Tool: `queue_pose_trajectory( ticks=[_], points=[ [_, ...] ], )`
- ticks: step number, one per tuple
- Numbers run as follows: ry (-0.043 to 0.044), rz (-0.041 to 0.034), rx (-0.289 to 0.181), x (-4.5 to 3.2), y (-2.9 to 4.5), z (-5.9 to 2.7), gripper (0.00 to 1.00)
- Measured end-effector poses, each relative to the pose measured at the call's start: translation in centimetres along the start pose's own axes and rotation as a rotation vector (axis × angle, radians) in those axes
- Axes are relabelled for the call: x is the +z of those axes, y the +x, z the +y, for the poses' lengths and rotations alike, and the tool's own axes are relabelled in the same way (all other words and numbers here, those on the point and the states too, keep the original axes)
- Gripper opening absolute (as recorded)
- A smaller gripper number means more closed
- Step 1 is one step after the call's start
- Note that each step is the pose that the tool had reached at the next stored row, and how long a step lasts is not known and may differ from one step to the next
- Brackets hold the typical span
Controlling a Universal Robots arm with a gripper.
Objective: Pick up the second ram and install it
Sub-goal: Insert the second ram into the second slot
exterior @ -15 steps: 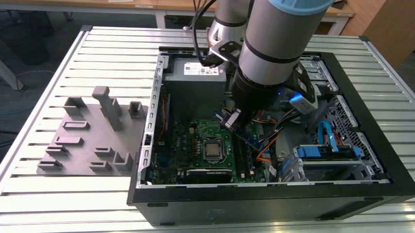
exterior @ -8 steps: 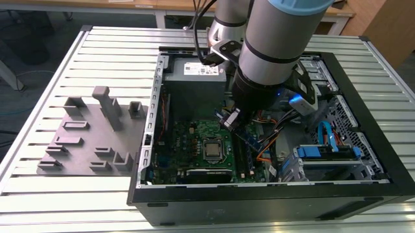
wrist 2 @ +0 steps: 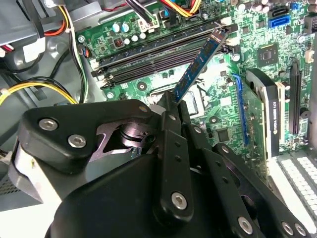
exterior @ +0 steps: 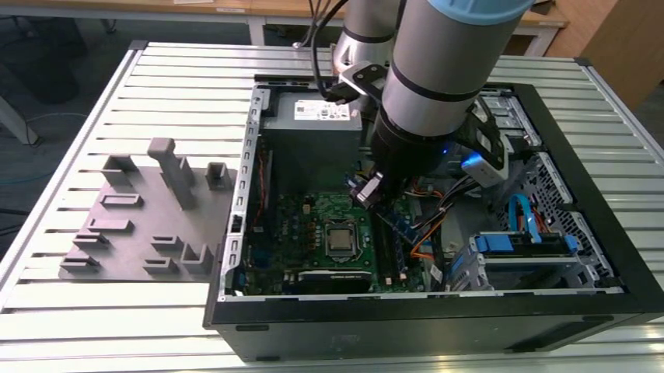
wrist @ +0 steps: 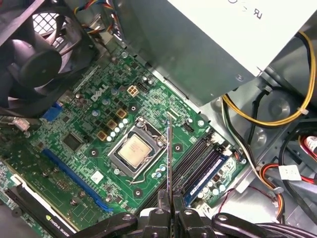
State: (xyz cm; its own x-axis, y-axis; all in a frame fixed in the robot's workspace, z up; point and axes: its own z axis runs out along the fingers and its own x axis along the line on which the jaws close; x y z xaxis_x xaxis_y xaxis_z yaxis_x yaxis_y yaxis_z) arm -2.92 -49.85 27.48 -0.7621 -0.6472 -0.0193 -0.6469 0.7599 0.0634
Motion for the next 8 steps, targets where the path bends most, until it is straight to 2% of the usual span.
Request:
queue_pose_trajectory(
  ticks=[8],
  points=[
    [0.0008, -0.0026, 0.040, 0.00, 0.00, 0.00, 0.11]
  ],
)
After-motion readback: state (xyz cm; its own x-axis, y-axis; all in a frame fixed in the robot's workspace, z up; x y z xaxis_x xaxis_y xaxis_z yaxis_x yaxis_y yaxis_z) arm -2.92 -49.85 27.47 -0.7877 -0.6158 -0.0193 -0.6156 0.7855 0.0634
